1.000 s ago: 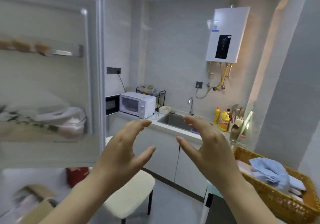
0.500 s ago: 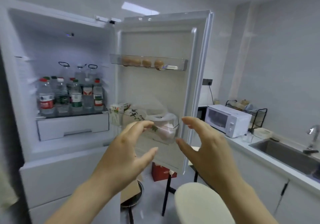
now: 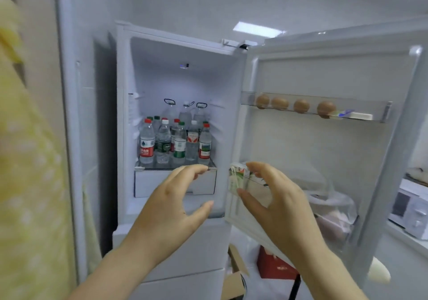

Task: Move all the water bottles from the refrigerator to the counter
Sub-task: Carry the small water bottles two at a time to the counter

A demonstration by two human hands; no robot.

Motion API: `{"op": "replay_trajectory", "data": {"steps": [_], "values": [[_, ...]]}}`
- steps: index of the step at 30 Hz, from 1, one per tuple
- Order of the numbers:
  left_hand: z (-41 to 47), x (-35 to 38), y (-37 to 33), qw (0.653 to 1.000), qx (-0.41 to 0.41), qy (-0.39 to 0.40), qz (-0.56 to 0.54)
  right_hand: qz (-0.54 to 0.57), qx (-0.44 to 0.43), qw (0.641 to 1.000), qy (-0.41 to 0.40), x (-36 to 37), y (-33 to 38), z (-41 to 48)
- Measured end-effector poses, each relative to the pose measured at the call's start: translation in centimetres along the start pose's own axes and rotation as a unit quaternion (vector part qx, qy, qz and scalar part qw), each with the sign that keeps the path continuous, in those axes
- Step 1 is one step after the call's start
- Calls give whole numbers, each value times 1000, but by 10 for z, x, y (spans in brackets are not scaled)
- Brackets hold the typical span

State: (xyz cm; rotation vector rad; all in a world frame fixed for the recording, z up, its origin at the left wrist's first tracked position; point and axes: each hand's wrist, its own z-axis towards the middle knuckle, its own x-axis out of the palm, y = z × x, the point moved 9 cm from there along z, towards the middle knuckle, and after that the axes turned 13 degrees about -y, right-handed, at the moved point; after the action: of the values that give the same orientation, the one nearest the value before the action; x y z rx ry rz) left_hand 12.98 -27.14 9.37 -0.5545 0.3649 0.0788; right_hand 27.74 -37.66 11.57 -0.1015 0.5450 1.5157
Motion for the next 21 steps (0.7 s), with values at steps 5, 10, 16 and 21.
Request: {"op": "replay_trajectory", "data": {"steps": [5, 10, 16, 21], "values": [[19, -11, 57, 1000, -13, 2, 13, 7, 2, 1000, 5, 57, 14, 16], [40, -7, 98, 1000, -27, -4, 15, 21, 4, 1000, 19, 106, 10, 35], [72, 9, 143, 998, -38, -22, 40, 46, -3, 999, 14, 162, -14, 63], [106, 25, 174, 996, -50, -44, 67, 81, -4, 997, 18, 210, -41, 91]]}}
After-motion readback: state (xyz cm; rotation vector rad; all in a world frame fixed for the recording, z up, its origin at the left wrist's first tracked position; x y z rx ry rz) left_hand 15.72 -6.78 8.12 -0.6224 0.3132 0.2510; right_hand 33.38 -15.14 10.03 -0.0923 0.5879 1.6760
